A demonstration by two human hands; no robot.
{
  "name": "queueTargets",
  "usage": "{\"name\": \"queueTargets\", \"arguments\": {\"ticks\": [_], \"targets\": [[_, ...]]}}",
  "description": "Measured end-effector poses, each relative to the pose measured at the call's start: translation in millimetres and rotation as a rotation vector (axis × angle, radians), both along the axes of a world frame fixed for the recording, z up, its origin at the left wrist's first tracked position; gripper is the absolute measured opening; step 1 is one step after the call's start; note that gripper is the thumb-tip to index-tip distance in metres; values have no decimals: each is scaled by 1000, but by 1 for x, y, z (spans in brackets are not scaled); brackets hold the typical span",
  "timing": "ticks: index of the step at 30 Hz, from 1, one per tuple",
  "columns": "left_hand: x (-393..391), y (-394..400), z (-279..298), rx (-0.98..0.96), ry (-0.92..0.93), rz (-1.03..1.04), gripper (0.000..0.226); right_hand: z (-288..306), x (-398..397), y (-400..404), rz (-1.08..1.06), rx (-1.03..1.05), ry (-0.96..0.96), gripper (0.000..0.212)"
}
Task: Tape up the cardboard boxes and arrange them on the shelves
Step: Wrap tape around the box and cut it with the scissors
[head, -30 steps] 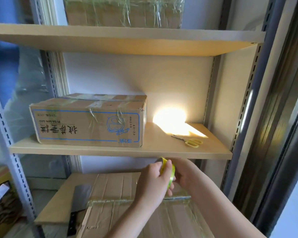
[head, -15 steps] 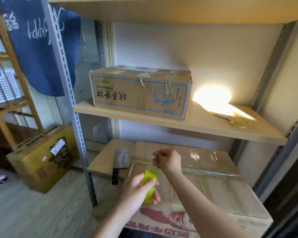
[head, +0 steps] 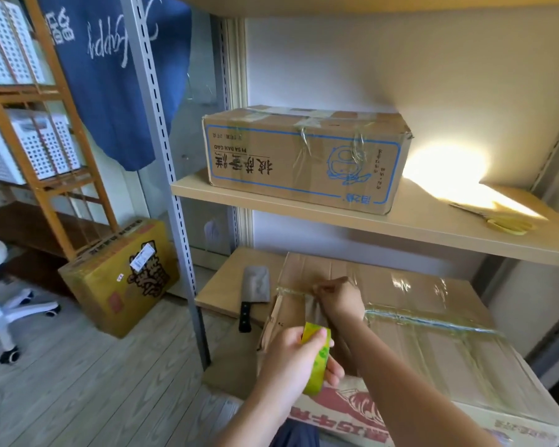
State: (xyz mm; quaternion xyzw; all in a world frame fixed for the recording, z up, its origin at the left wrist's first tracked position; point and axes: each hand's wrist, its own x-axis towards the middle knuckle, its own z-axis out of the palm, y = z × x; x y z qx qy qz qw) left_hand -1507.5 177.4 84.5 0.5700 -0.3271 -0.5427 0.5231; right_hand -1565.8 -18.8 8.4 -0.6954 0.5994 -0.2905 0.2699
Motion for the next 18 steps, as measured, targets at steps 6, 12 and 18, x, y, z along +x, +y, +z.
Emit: {"name": "queueTargets", "arguments": {"ticks": [6,12,18], "targets": [[-2,-1,2,15,26,14,29,-20,7,0,-26,-160,287,26],[-5,1,-4,16,-15,3,29,-16,2,6,-47,-200,290,25],[1,1,1,17,-58,-41,31,-2,2,9,48,-229,487,50]]}}
